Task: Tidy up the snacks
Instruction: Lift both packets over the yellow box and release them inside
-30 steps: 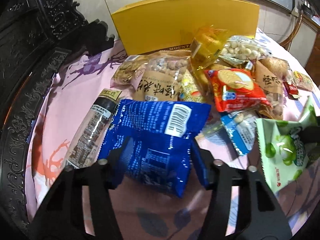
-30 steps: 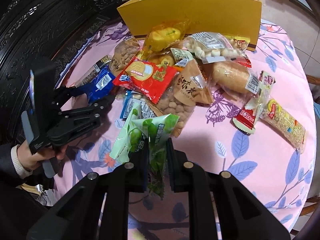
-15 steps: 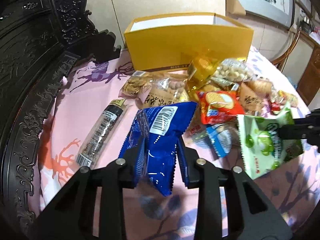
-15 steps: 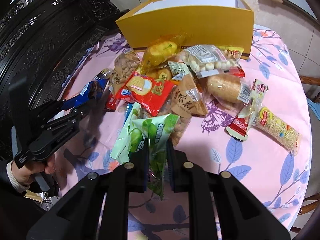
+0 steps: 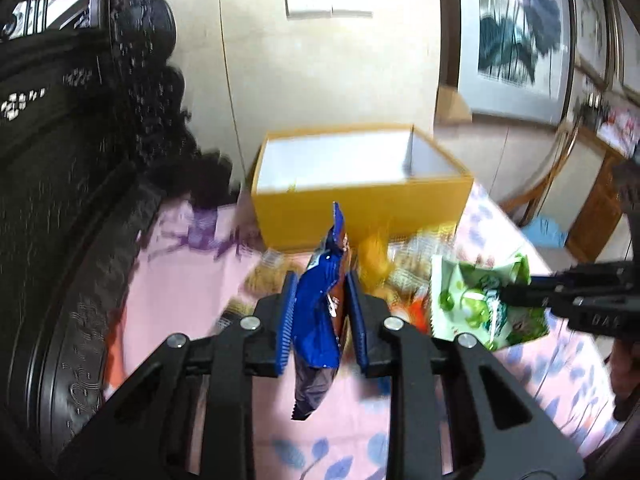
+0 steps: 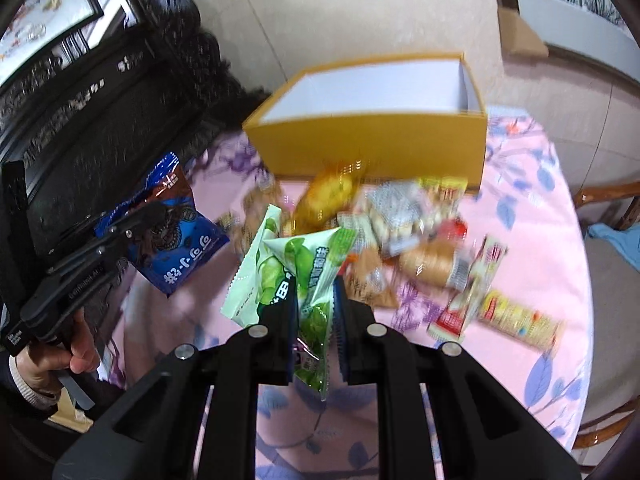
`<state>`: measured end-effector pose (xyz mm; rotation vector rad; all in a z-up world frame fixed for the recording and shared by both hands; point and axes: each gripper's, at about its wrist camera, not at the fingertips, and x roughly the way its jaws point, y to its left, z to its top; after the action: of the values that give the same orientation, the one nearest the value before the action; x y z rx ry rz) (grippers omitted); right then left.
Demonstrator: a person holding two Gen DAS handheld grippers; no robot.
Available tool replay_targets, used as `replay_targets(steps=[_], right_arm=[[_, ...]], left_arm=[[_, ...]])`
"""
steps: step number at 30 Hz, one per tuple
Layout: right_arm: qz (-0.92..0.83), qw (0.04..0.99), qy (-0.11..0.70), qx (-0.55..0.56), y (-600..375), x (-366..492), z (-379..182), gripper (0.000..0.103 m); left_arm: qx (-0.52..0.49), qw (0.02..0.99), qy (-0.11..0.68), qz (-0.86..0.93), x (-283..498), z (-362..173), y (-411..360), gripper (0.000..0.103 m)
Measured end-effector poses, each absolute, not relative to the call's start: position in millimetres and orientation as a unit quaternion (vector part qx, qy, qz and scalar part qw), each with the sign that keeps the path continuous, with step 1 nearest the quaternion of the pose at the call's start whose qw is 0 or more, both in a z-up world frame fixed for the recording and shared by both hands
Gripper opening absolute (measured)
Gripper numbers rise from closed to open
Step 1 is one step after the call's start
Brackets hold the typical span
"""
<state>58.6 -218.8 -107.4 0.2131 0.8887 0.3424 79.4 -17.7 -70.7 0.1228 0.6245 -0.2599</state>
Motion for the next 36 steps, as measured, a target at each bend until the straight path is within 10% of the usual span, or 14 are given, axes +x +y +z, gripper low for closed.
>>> replay_targets(steps=[30,33,36], right_arm=[[0.082,0.941,0.313,0.1,-279,274,-51,0.019],[0.075,0.933,0.34,0.093,-277,291,-62,0.046],[0.076,0.931,0.343,0.098,-279,289,-66,0.054]], left_arm=[[0.002,0.96,0.239,-0.149,310,2,-72,0.024],[0.001,0.957,0.263,-0.121,326,-7,-73,0.07],[-0.001,0.964,0.242,-0.113,315,-5,-68,0.079]])
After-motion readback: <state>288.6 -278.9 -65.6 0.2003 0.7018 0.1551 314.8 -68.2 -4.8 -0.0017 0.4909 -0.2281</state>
